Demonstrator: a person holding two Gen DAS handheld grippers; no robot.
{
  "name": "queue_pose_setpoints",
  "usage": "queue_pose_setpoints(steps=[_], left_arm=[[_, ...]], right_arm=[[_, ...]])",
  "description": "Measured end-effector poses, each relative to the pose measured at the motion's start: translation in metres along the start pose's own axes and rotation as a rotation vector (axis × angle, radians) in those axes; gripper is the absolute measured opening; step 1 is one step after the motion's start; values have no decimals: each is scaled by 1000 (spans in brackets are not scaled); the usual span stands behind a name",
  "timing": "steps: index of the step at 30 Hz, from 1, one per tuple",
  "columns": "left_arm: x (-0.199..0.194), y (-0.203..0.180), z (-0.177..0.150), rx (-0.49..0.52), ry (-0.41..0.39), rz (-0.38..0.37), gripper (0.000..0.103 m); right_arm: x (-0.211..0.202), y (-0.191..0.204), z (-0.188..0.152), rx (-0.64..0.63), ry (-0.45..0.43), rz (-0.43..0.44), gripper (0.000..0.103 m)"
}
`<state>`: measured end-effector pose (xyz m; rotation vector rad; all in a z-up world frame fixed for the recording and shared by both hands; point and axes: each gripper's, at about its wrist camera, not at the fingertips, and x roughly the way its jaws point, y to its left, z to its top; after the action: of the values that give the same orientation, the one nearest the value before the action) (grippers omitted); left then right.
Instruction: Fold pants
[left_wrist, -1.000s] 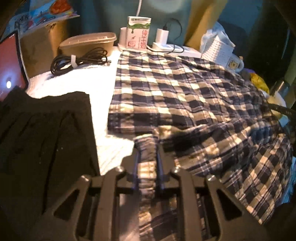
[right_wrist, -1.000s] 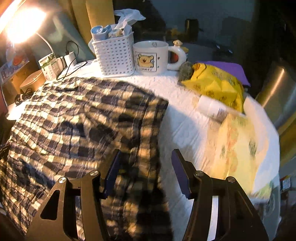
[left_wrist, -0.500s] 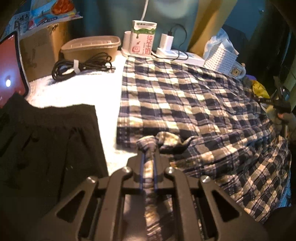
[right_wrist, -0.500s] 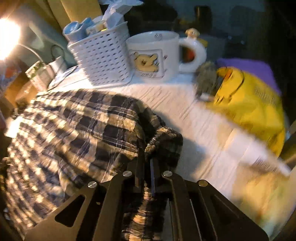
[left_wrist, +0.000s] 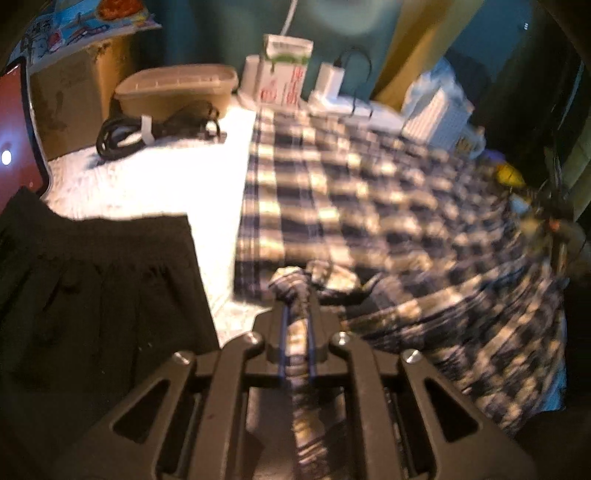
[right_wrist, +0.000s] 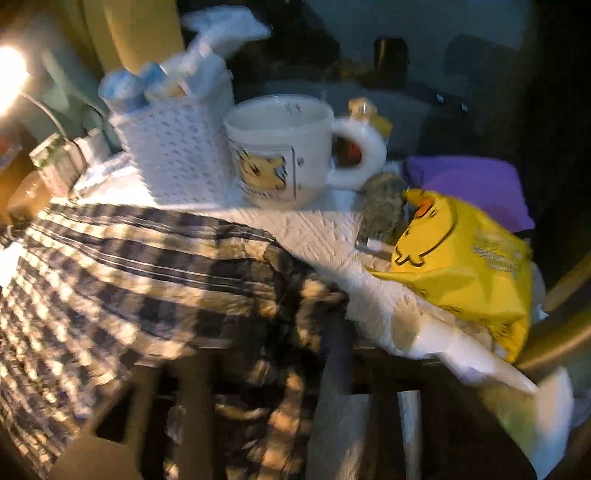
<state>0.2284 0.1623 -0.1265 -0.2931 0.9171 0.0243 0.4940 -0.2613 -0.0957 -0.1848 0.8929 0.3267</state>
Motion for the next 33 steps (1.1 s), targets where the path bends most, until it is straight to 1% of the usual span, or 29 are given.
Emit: queue_pose_setpoints(steps=[1, 2, 4, 6, 8, 10, 11, 12, 13, 14, 16, 17, 19, 20, 22, 23, 24, 25, 27, 28, 31, 33], left_arm=[[-8, 4, 3, -23, -37, -9, 15], [-17, 8, 6, -44, -76, -12, 16], [-28, 13, 12, -66, -131, -6, 18], [-29, 10, 16, -50, -133, 3, 18], [-21, -3, 18, 8, -103, 11, 19], [-15, -7, 19, 33, -83, 39, 20], [-6, -7, 17, 31, -49, 59, 20], [-1, -5, 13, 25, -28, 66, 20], [6, -2, 9, 19, -3, 77, 21], [14, 2, 4, 19, 31, 94, 21], [17, 7, -5, 11, 51, 98, 22], [15, 8, -6, 9, 42, 97, 22], [8, 7, -6, 4, 27, 112, 23], [-2, 4, -4, 4, -5, 108, 23], [-22, -6, -3, 22, -69, 76, 24], [-33, -16, -3, 39, -104, 41, 24], [-39, -21, -3, 47, -116, 12, 24], [-42, -29, -4, 54, -119, -34, 24], [-42, -45, -11, 74, -77, -135, 24], [-38, -57, -19, 95, -41, -181, 24], [-28, -79, -37, 140, 23, -238, 24], [-19, -92, -53, 156, 78, -244, 24]], right_arm=[[-12, 4, -3, -11, -21, 5, 67], [-26, 12, -7, -25, -41, 21, 67], [-42, 29, -14, -65, -49, 67, 67], [-48, 52, -26, -134, -24, 108, 67], [-42, 78, -41, -231, 42, 117, 67], [-29, 92, -57, -318, 109, 72, 67], [-21, 95, -66, -356, 150, 34, 67], [-16, 95, -72, -372, 172, 6, 67], [-14, 93, -76, -370, 178, -8, 67], [-17, 87, -76, -341, 168, 2, 67], [-21, 76, -78, -313, 173, -33, 67], [-25, 69, -79, -300, 165, -77, 67], [-35, 61, -82, -271, 162, -107, 67], [-48, 58, -83, -255, 132, -116, 67], [-74, 54, -88, -247, 84, -96, 67], [-87, 58, -92, -243, 58, -68, 67], [-94, 60, -96, -240, 47, -46, 67], [-99, 64, -100, -240, 45, -26, 67], [-99, 73, -109, -253, 70, -2, 67], [-97, 75, -113, -259, 78, 5, 67], [-92, 74, -139, -237, 129, 11, 67], [-89, 73, -151, -235, 145, -23, 67]])
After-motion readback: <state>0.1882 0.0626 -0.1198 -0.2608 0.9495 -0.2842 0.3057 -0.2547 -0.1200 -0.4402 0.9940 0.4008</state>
